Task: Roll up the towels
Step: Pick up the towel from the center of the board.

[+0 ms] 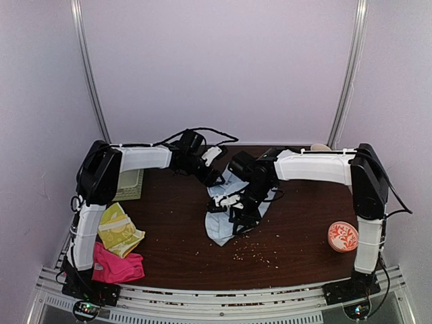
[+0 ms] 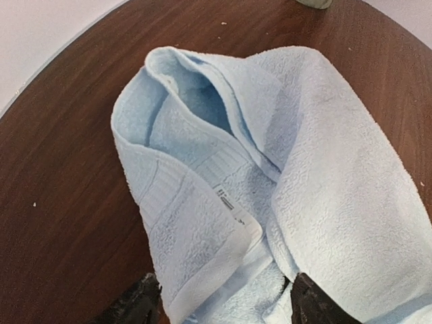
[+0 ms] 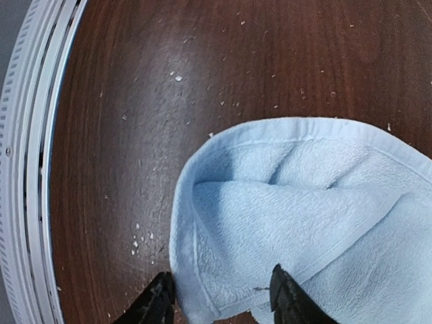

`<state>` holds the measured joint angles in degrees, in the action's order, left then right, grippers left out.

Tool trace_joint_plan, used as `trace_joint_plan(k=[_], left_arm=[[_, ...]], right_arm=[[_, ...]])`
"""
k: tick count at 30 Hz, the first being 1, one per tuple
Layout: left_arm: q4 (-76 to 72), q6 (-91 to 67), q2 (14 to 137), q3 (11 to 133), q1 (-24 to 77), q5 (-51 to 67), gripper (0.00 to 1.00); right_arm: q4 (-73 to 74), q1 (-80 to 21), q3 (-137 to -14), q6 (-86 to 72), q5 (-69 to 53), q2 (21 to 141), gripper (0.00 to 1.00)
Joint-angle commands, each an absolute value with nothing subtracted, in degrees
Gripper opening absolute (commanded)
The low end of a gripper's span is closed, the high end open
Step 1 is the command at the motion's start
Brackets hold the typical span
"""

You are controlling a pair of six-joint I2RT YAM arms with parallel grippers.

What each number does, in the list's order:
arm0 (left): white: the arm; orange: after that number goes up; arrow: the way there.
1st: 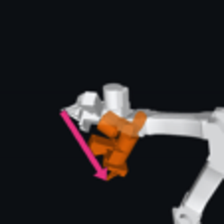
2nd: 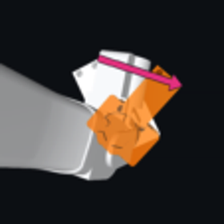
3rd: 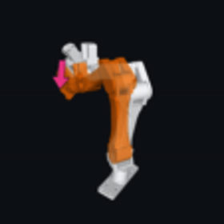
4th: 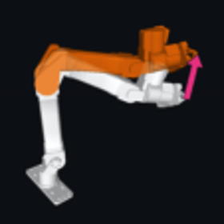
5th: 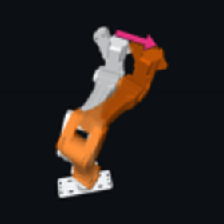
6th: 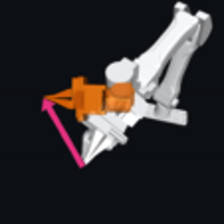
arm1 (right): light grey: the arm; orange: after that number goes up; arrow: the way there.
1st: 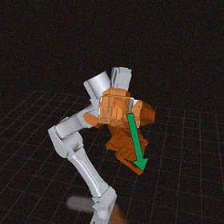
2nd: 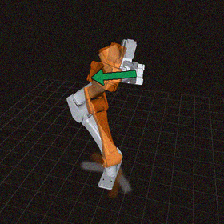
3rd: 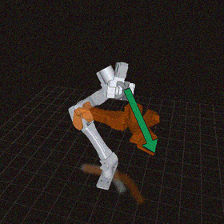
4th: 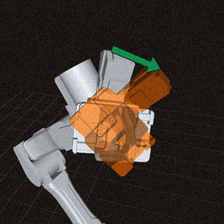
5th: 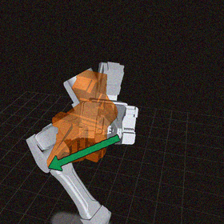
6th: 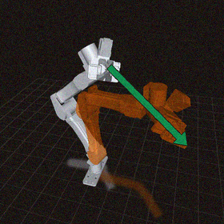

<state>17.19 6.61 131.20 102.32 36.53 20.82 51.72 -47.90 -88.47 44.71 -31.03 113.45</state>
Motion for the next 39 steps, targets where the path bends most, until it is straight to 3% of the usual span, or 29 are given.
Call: trace_joint_plan(k=[1,8,11,14,17,31,39], left_arm=[[17.13,12.09,134.76,107.81,39.41,15.22,0.68],[12.95,10.77,140.12,114.42,40.39,1.58,0.63],[11.83,10.11,141.34,116.69,40.08,-1.93,0.41],[11.92,10.07,141.48,118.31,39.39,-2.28,0.28],[12.97,10.69,141.28,118.56,38.66,0.27,0.01],[12.32,3.87,120.86,104.55,33.08,3.72,0.0],[18.76,4.89,103.3,105.68,32.55,-3.83,0.0]], right_arm=[[52.55,-48.51,-89.08,45.98,-29.15,113.39,0.44],[53.4,-48.7,-89.0,47.23,-28.18,113.93,0.18],[54.87,-48.62,-90.16,47.42,-27.45,113.71,0.05],[55.66,-47.79,-91.2,46.97,-26.42,112.53,0.02],[56.6,-46.19,-92.12,46.15,-26.45,111.15,0.0],[62.52,-33.17,-103.06,43.68,-28.19,100.7,0.0],[54.61,-21.5,-103.81,42.54,-16.12,90.55,0.0]])
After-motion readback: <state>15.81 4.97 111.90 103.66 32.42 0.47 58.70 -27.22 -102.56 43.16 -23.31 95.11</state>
